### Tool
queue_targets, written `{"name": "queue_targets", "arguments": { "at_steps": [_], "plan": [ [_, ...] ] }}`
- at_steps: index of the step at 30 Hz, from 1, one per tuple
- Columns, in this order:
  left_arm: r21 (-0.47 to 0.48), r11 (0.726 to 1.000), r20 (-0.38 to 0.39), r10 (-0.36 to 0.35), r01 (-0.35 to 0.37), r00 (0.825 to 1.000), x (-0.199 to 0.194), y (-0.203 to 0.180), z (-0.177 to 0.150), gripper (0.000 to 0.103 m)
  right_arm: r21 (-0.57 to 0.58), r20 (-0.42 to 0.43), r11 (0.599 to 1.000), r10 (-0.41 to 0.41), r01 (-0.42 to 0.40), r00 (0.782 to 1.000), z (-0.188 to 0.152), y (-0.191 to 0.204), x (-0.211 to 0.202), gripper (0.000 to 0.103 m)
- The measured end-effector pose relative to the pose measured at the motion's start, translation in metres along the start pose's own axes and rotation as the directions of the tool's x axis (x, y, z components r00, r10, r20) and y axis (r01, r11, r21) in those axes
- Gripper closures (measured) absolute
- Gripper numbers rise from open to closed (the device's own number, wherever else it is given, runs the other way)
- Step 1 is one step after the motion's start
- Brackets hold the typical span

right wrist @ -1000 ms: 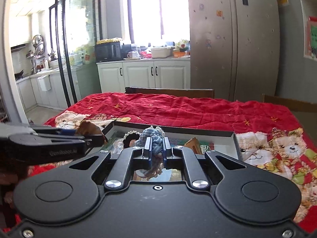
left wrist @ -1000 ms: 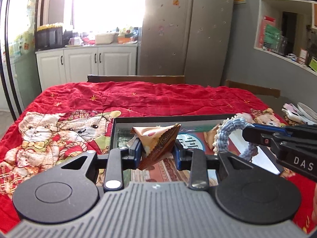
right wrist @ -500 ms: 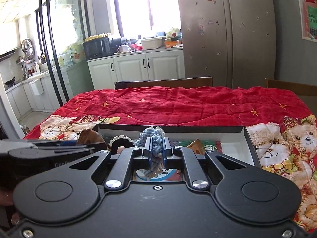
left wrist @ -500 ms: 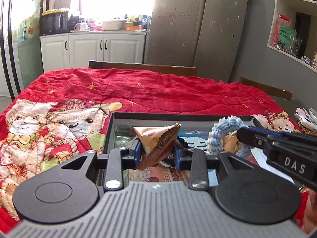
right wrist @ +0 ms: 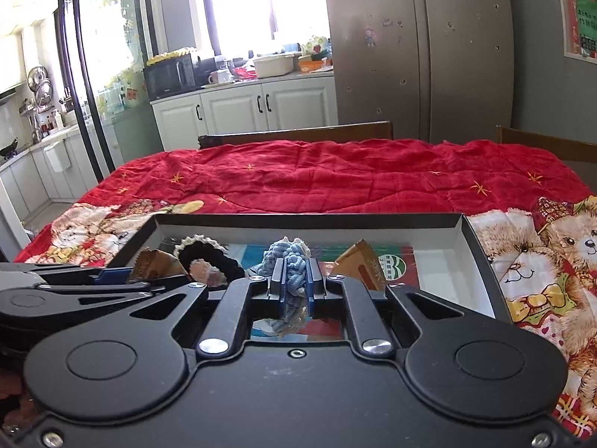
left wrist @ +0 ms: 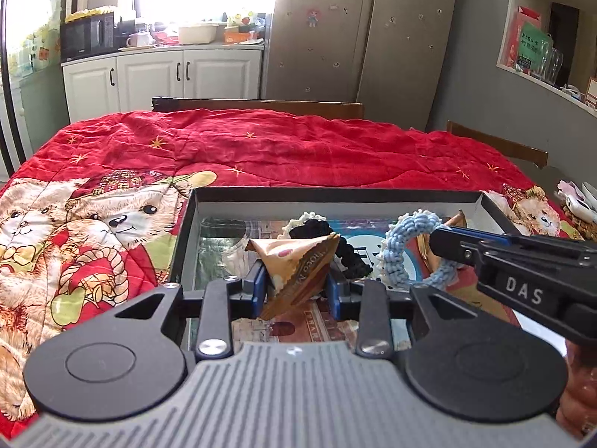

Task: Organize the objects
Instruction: 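Carry blue scrunchie in right tool while left tool carries triangle into box, then open right tool to release scrunchie in box while left tool releases triangle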

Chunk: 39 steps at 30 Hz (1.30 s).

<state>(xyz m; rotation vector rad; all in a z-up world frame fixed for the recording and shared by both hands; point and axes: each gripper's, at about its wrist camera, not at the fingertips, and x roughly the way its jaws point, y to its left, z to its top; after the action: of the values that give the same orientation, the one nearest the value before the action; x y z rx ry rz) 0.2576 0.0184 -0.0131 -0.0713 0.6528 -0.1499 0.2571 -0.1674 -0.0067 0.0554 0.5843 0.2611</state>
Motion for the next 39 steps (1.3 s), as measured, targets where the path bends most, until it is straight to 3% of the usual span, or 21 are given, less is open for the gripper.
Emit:
{"name": "queue_targets", "arguments": {
  "at_steps": [15,31,39],
  "plan": [
    [0.029,1.000,-0.003,-0.004,0.004,1.000,0.010,-0.003,-0.003,0.063,-0.016,-0.039,0.999,-0.031,0.030,0.999,-0.005,-0.003,0.012,0.093],
    [0.048,0.999,-0.012,0.009,-0.009,1.000,0.014,-0.005,-0.008,0.049,-0.004,-0.066,1.000,-0.016,0.016,0.998,-0.007,-0.006,0.016,0.092],
    [0.050,0.999,-0.009,0.013,-0.012,1.000,0.012,-0.005,-0.008,0.047,0.004,-0.078,1.000,-0.012,0.012,0.997,-0.007,-0.007,0.018,0.092]
  ]
}}
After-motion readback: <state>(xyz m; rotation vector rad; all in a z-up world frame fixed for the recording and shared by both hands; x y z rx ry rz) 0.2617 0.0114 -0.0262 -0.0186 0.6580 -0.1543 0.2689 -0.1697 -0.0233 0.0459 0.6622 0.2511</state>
